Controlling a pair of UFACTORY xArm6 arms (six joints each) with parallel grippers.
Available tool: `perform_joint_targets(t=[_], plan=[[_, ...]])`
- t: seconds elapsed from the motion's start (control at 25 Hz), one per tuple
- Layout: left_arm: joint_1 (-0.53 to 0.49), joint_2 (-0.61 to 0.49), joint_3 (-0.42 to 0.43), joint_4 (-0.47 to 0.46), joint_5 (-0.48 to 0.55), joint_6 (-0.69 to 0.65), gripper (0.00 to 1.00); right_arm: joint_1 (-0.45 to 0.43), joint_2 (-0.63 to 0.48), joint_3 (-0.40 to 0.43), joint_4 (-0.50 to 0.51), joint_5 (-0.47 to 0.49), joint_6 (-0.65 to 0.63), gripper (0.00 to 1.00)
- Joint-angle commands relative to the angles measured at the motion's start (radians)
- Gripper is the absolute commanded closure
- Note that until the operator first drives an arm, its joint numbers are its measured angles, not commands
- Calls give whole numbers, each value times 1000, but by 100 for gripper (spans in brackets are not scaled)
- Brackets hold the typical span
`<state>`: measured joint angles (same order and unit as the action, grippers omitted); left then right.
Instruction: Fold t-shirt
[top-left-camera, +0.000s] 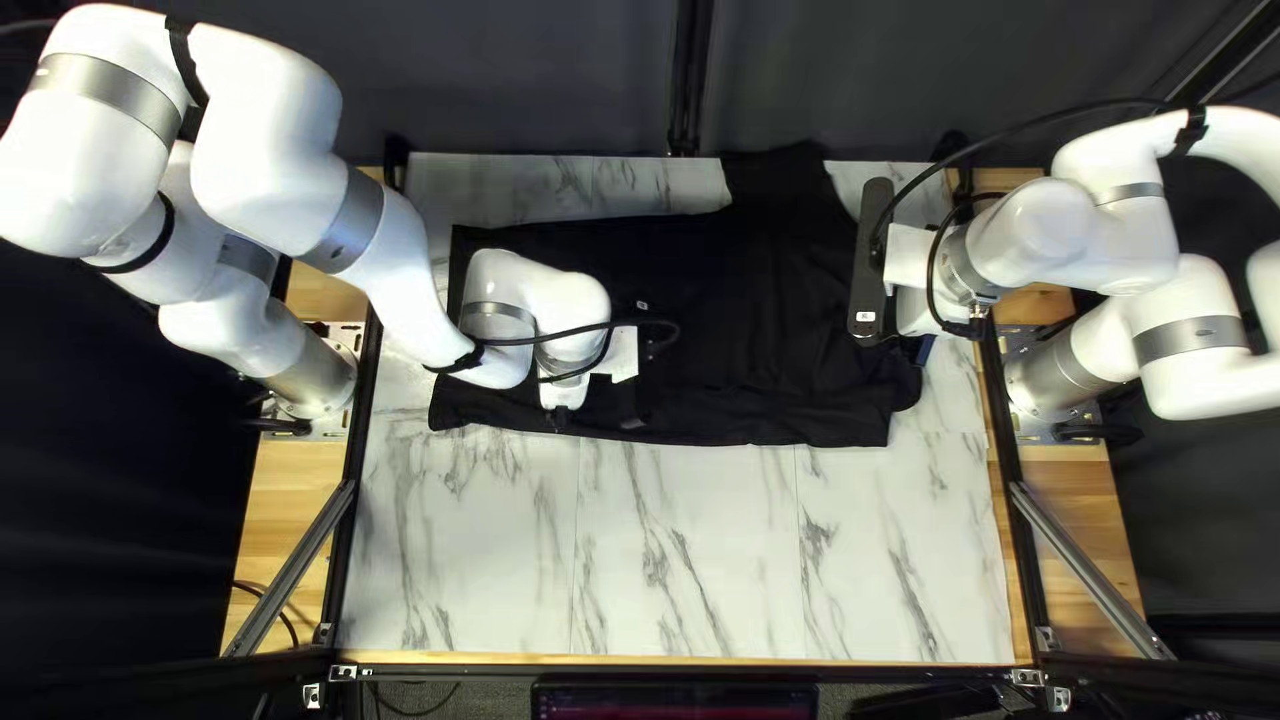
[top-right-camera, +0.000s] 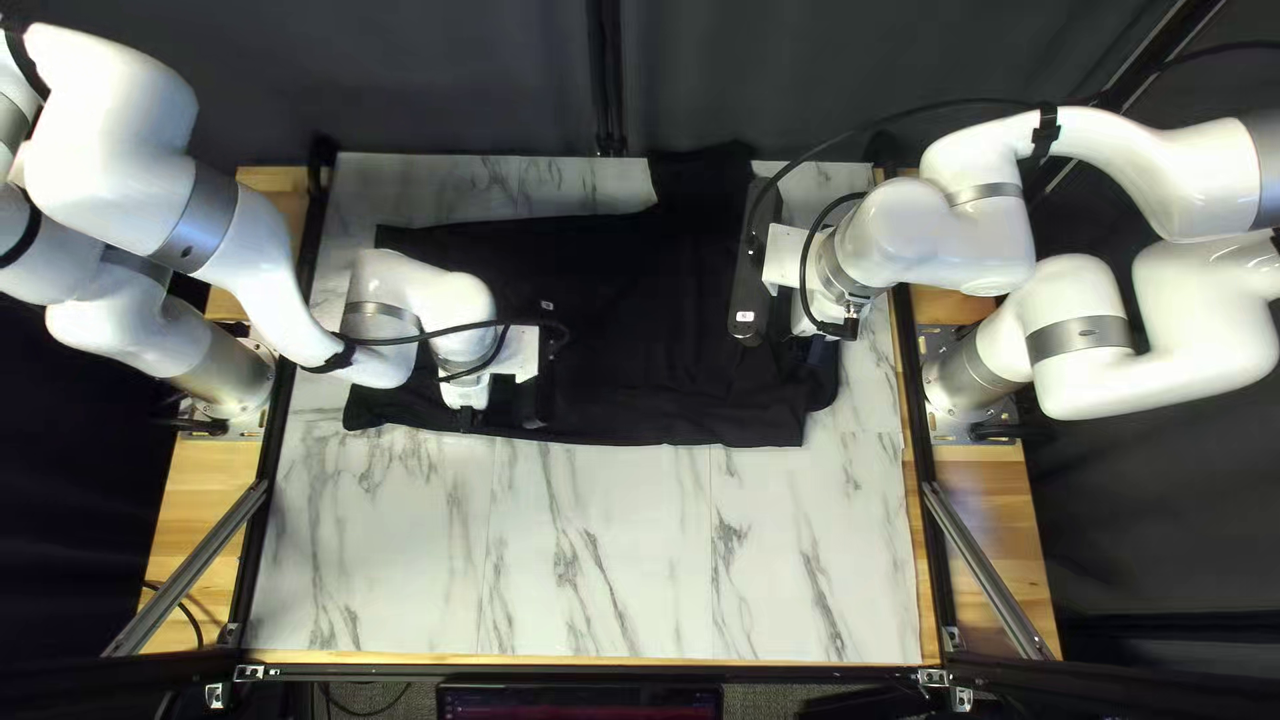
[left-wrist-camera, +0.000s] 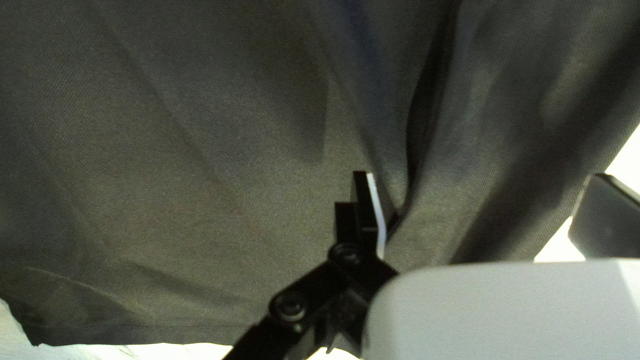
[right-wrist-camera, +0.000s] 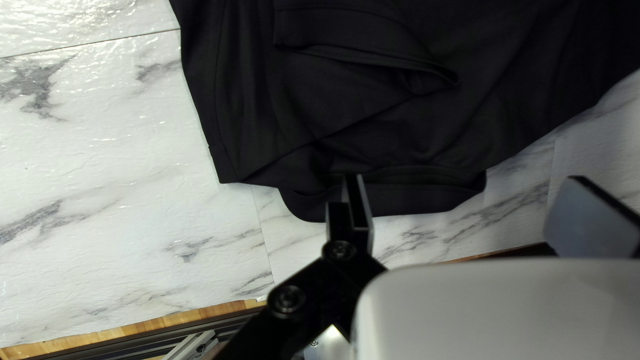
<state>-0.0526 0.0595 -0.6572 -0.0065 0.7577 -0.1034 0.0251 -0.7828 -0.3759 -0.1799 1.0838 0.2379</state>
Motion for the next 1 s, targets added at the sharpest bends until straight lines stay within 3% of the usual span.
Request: perform_joint_targets(t=[0.04,0.6,1.0], plan=[[1,1,3,-1,-5,1,98,0,0,0,0,0,0,0],[-1,0,2,0,-3,-1,100,0,0,0,0,0,0,0],[-30,-57,-27,35,72,-39,100,0,0,0,0,0,0,0]])
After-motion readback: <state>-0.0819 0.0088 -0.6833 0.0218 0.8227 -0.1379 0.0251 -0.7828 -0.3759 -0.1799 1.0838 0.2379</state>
